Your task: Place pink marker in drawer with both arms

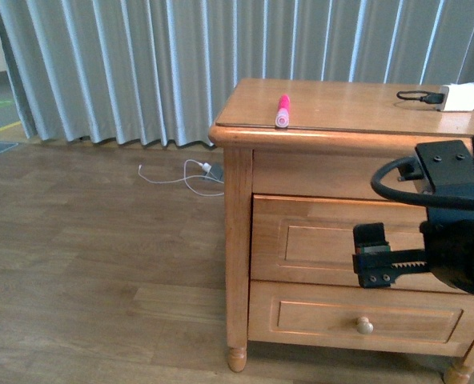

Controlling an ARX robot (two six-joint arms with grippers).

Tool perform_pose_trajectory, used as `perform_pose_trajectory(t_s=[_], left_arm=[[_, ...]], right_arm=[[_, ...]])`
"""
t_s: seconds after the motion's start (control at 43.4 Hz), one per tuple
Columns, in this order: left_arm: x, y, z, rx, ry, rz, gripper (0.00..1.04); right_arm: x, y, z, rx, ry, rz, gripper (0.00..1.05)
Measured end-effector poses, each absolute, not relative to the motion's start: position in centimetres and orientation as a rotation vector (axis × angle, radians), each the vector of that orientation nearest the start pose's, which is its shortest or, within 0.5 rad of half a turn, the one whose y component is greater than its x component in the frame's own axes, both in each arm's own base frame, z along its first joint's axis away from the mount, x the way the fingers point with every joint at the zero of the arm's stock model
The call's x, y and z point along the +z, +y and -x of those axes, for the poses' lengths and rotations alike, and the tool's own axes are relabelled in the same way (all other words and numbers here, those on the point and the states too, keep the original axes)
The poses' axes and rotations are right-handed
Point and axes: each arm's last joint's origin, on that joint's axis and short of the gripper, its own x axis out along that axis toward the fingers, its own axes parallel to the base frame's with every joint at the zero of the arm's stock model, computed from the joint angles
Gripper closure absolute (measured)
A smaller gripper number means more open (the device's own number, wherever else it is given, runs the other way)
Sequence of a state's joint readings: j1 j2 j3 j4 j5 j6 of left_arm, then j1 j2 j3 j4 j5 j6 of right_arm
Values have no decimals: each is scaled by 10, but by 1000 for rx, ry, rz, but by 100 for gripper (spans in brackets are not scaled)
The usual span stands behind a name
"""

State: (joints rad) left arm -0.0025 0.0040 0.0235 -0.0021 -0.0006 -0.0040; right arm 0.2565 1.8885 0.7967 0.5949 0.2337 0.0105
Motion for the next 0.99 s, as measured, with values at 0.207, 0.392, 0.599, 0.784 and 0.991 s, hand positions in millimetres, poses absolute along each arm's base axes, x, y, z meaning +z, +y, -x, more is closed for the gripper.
perform_pose_trajectory(t_s=[0.207,0.392,0.599,0.784,0.991], left_arm=[[171,0,-96,-2,-17,4,6],[171,0,-96,-2,-17,4,6],[171,0,-96,-2,-17,4,6],[171,0,-96,-2,-17,4,6],[171,0,-96,-2,-17,4,6]], right_arm=[[98,90,-378,26,488,122,9],[84,89,-396,17,501,119,9],[70,86,-404,-17,521,116,9],[68,83,-407,-43,534,86,9],[68,76,-408,-68,534,55,16]])
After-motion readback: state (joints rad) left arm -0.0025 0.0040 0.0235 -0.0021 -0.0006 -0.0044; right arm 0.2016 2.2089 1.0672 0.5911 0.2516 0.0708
